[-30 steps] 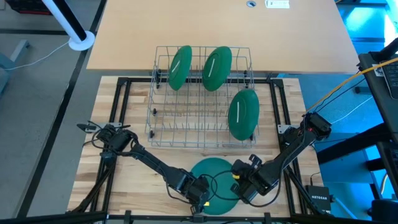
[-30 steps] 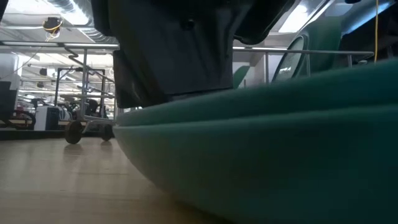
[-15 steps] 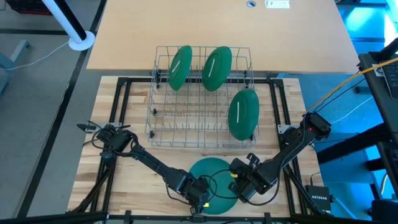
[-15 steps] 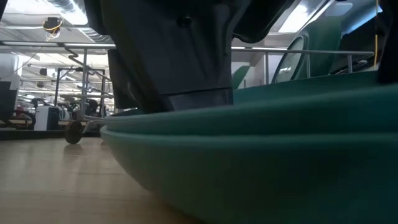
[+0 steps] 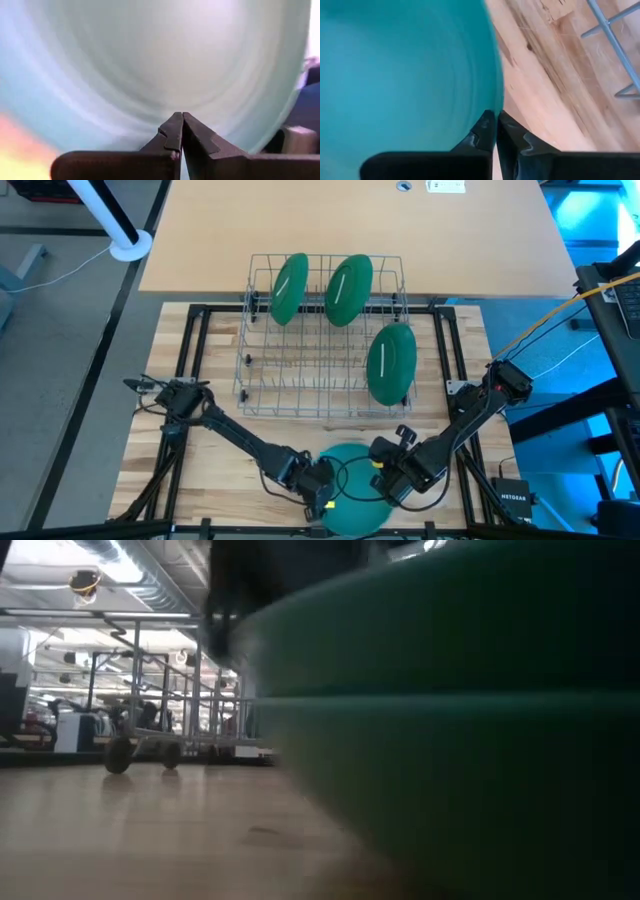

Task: Sort dishes
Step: Put the top light green plate in the dish rack

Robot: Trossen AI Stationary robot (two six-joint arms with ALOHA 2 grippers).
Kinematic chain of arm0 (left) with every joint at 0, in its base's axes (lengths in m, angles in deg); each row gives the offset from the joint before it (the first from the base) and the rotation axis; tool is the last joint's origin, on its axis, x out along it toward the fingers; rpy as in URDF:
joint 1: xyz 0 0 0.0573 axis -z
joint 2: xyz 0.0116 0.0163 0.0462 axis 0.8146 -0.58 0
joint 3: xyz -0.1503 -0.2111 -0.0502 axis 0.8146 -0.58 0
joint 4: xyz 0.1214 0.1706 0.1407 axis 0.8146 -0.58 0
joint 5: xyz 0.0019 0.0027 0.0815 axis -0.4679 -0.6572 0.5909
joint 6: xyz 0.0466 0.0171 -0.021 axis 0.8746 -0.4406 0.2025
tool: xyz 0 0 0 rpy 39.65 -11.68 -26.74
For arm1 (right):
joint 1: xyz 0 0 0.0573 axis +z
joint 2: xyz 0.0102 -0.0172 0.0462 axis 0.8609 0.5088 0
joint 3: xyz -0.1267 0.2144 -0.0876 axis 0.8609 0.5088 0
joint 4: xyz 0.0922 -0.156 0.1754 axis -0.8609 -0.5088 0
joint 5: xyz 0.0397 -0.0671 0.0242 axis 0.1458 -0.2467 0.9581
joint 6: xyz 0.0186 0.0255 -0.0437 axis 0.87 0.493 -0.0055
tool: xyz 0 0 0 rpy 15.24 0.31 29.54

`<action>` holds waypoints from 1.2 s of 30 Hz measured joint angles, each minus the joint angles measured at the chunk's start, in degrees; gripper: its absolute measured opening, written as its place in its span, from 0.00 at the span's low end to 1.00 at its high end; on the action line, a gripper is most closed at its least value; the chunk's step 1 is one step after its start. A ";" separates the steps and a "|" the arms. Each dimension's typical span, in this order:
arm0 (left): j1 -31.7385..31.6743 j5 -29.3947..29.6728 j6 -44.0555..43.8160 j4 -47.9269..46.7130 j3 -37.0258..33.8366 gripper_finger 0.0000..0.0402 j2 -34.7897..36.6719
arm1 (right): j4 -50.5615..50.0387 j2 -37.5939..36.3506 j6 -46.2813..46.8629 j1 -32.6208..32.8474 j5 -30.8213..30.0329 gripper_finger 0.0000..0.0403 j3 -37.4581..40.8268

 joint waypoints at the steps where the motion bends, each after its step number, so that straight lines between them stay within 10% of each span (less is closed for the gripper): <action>1: -0.06 0.54 0.04 0.10 0.06 0.00 1.16 | -0.47 0.00 -0.27 0.00 0.23 0.02 -0.22; 36: -0.13 7.71 21.12 0.77 0.48 0.01 17.44 | -6.34 -0.02 -17.88 0.02 -5.07 0.01 -7.33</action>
